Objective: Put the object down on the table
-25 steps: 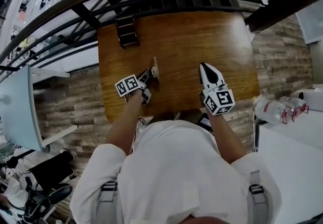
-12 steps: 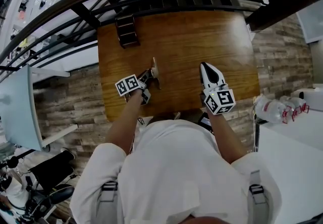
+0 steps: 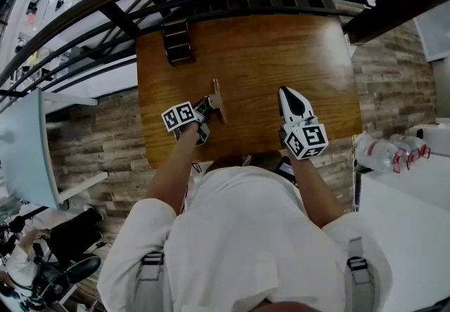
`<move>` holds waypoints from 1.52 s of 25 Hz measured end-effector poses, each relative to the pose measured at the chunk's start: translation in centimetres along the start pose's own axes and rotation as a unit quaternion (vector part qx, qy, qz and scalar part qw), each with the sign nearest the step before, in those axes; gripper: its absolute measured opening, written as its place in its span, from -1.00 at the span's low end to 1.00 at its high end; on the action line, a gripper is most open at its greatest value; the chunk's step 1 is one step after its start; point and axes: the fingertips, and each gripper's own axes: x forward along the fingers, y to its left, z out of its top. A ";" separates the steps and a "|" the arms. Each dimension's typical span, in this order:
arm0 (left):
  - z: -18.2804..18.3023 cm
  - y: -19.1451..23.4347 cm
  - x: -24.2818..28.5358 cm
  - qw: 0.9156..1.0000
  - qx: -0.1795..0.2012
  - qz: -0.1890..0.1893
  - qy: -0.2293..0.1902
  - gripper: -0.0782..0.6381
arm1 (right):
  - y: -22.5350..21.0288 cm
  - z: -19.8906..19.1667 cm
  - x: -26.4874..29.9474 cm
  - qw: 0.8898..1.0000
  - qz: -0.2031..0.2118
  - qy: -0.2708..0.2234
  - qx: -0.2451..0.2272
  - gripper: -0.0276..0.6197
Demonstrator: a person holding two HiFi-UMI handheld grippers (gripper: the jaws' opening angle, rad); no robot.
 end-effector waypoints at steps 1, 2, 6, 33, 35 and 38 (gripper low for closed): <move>0.0 0.1 0.0 1.000 0.004 0.004 0.002 -0.70 | 0.0 0.0 0.0 1.000 0.000 0.000 0.000 -0.83; 0.0 0.1 0.0 1.000 0.009 0.008 0.004 -0.70 | -0.1 0.0 -0.1 1.000 0.001 0.000 -0.001 -0.84; 0.0 0.0 -0.2 0.998 0.045 0.031 0.007 -0.63 | -0.2 0.1 -0.4 1.000 0.000 0.000 -0.001 -0.83; 9.7 -13.8 -10.9 0.936 0.291 -0.015 -0.198 -0.70 | 0.8 2.1 -1.2 1.000 0.002 -0.023 -0.012 -0.83; 10.3 -16.3 -12.4 0.921 0.321 -0.026 -0.221 -0.70 | 0.9 2.7 -1.3 0.999 0.000 -0.029 -0.013 -0.83; 10.5 -19.8 -14.7 0.896 0.365 -0.043 -0.249 -0.72 | 1.2 3.8 -1.6 0.999 0.001 -0.040 -0.017 -0.83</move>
